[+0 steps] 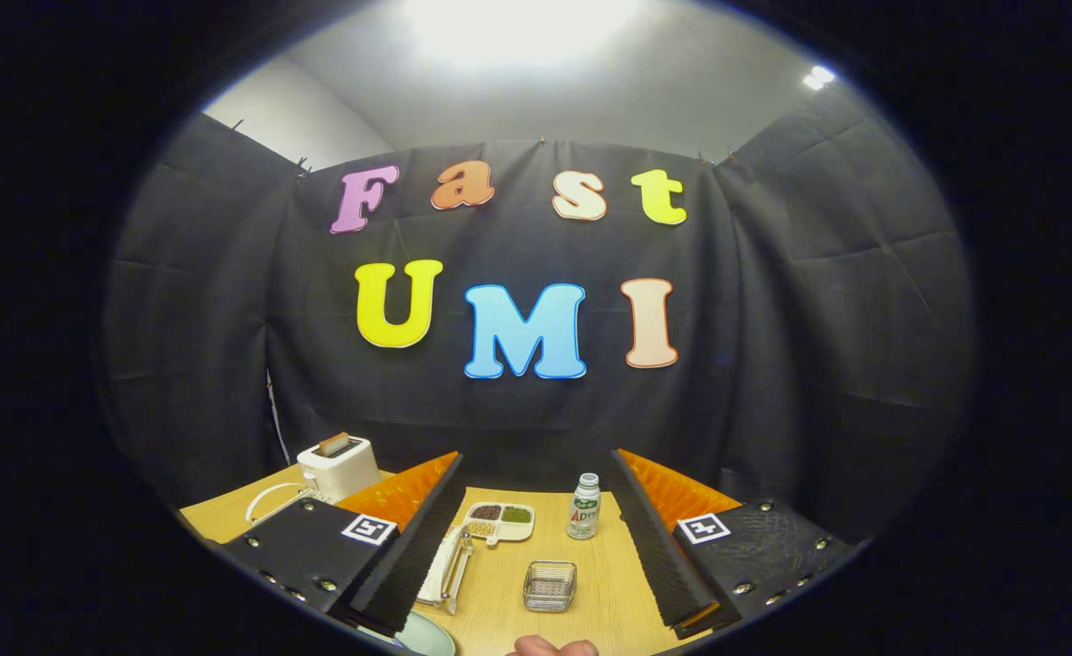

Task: Take the plate from the dish rack, then take the spoon from the basket and place it into the plate.

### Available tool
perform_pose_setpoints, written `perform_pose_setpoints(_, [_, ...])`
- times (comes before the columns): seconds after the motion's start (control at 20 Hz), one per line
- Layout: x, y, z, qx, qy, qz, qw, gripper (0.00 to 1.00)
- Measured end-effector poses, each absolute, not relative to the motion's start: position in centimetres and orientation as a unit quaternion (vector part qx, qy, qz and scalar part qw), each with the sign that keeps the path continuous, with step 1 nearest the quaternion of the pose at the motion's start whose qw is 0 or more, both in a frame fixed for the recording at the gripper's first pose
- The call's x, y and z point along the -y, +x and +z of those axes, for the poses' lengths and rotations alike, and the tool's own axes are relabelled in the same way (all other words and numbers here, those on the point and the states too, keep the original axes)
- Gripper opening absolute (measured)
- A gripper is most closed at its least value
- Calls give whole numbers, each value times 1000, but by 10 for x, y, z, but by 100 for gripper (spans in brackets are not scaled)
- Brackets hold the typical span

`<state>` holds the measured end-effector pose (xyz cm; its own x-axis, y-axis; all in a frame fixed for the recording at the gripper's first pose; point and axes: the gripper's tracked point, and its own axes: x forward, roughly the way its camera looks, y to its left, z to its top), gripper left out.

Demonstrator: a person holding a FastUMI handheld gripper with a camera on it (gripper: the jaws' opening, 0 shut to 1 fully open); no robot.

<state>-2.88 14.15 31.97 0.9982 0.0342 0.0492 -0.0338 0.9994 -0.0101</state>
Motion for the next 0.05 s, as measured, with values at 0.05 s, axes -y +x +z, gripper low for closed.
perform_pose_setpoints(0.05, [-136, -28, 317, 26, -3, 14, 1000, 97])
